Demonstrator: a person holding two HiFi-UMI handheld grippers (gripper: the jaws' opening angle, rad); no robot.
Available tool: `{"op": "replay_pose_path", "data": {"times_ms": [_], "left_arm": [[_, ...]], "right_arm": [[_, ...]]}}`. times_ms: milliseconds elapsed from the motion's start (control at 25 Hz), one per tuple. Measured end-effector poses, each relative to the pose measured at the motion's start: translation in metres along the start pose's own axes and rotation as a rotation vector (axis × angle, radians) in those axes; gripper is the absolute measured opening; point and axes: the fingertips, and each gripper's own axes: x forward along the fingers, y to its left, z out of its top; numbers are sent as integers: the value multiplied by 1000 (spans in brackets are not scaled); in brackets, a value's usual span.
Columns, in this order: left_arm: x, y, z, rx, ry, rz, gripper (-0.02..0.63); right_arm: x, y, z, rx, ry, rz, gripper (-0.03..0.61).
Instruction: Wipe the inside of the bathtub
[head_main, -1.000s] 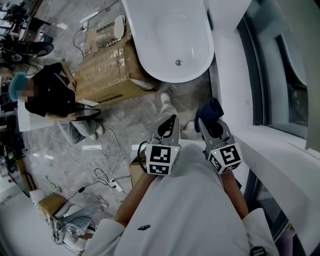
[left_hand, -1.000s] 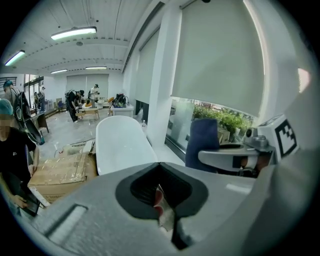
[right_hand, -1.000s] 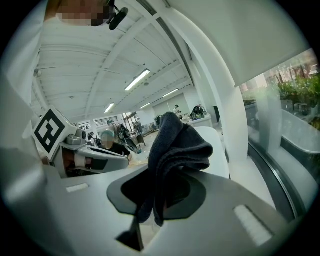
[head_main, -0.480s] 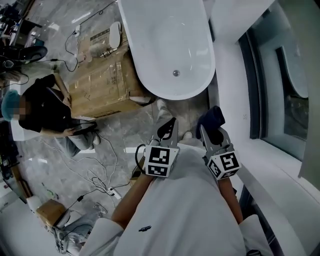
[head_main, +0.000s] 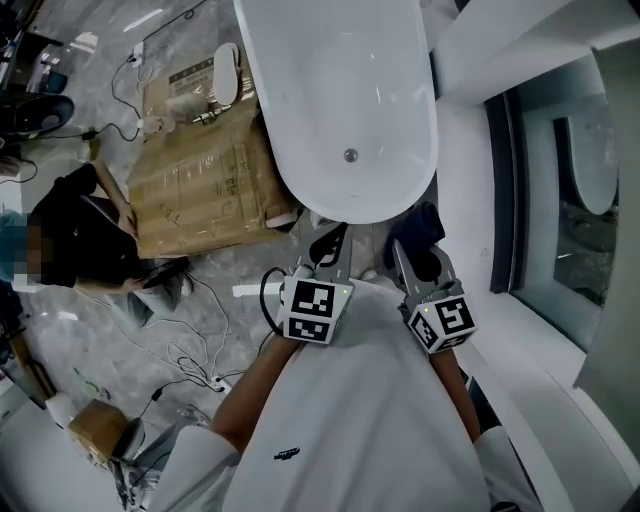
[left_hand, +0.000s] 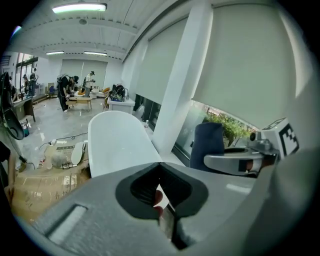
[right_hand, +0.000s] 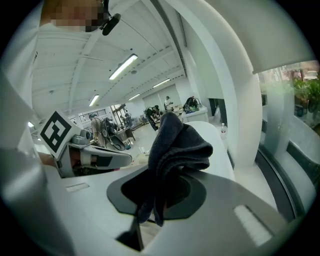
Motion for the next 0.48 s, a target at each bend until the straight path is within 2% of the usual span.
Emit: {"op": "replay_pose_path", "data": {"times_ms": [280,480], "left_arm": [[16,59,31,-52,0,-4,0],[31,80,18,-90,39,-17,-1]], "right_arm": [[63,1,35,-33,71,6,60],[94,4,34,-38,127,27,60]]}}
